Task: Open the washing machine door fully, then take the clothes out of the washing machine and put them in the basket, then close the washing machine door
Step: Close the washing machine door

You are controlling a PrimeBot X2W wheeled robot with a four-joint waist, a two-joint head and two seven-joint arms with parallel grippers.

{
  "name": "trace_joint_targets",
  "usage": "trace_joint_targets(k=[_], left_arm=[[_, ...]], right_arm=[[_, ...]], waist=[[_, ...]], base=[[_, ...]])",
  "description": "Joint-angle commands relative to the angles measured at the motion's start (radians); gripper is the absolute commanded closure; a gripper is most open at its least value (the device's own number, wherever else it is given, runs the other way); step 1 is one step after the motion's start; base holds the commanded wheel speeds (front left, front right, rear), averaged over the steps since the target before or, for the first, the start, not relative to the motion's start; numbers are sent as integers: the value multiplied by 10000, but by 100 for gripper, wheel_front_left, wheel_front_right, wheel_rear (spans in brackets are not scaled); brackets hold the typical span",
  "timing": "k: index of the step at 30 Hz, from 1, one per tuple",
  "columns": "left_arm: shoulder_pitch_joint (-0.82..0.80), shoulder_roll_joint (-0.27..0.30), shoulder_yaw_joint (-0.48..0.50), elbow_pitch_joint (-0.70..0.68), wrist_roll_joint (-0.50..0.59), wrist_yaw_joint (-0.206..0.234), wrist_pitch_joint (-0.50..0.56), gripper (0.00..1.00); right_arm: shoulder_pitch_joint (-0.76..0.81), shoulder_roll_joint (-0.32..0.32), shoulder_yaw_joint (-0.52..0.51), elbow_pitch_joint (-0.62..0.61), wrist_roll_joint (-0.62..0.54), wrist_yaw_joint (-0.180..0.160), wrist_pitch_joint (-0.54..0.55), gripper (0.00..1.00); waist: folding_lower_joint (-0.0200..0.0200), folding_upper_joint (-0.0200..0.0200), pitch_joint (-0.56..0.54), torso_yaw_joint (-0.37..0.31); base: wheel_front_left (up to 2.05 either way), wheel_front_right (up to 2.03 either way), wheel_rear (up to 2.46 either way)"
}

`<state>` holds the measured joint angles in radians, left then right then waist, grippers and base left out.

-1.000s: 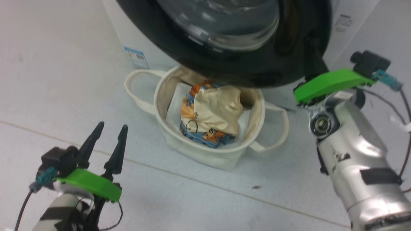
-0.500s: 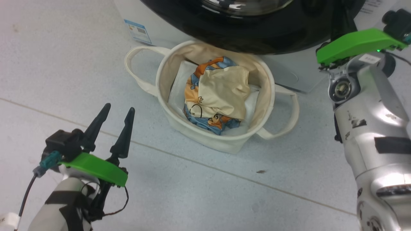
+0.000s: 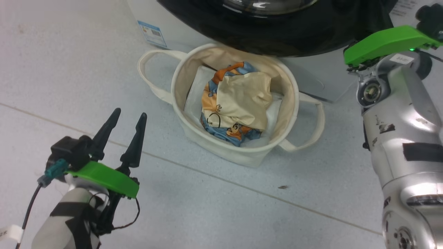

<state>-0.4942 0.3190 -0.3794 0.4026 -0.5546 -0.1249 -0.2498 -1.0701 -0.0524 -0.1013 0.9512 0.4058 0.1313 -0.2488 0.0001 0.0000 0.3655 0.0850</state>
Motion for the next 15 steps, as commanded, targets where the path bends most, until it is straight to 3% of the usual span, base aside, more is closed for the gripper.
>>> trace_joint_targets(k=[1,8,15], left_arm=[[-141,305,342,-226,114,-57,-120,0],[436,683,722,-315,344,-57,-120,0],[1238,1438,1511,-1105,-255,-57,-120,0]], right_arm=[[-211,18,109,-388,131,-6,-129,0],[1055,20,2173,-858,1539,-6,-130,0],[2492,21,3506,-2029,1736,-6,-130,0]], waist=[[-1,0,-268,-15],[-1,0,-1467,-427],[-1,0,-2317,-1182]], base=[[0,0,0],[0,0,0],[0,0,0]])
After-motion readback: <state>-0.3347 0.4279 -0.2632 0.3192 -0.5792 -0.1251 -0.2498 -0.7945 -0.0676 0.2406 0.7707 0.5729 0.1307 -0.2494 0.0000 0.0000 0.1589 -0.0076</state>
